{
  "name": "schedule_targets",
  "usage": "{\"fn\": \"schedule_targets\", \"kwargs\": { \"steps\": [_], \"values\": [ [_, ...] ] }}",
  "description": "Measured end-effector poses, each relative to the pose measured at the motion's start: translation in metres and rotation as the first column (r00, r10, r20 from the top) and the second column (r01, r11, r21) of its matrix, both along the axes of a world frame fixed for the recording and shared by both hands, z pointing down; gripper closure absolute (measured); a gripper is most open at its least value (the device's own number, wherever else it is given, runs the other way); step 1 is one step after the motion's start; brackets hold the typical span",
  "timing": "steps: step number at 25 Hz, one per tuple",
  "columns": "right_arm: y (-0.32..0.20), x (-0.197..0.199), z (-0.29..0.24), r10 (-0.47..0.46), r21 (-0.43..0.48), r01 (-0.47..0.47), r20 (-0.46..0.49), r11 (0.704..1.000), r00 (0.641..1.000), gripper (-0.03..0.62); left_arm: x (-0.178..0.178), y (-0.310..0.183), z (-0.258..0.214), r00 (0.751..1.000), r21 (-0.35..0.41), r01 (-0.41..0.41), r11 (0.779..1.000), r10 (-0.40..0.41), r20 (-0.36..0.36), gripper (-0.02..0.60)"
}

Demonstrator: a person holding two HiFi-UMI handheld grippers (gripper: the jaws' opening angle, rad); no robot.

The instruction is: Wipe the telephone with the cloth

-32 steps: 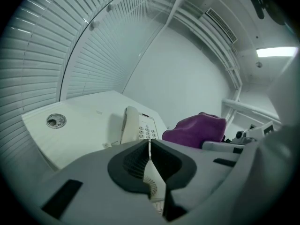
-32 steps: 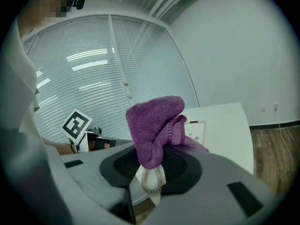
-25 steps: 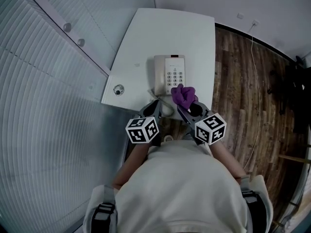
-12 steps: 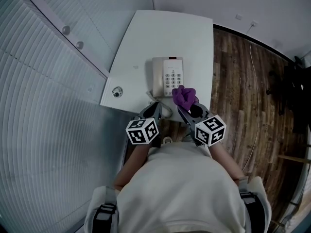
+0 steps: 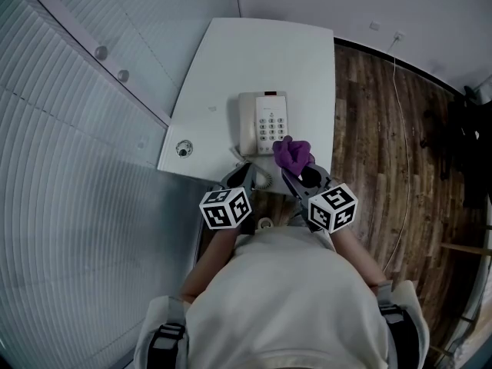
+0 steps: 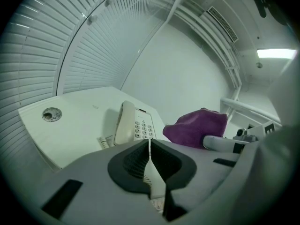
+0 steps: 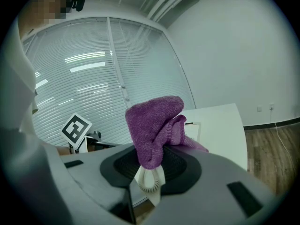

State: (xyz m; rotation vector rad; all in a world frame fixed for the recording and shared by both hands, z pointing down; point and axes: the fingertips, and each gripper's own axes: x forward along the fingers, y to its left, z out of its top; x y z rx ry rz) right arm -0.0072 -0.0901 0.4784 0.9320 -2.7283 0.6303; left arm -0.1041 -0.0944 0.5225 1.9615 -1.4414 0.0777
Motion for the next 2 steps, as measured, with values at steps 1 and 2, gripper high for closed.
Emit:
{"fn": "schedule_targets", "kwargs": {
  "steps": [1,2],
  "values": [
    [-0.0002,0.0002,-0.0004,0.0,0.001,0.0,0.0,1.0,1.0,0.471,0.001,-0.0006,-0.0002,1.0,0.0,-0.002,1.0,0.002,-0.001,0.549],
    [-0.0004,0.0003,-0.0008,0.0,0.003,0.0,0.001,1.0,1.0,0.471,0.0022,-0.0012,-0.0003,1.0,0.0,-0.004,1.0,0.004,-0.001,0.549]
  ]
}}
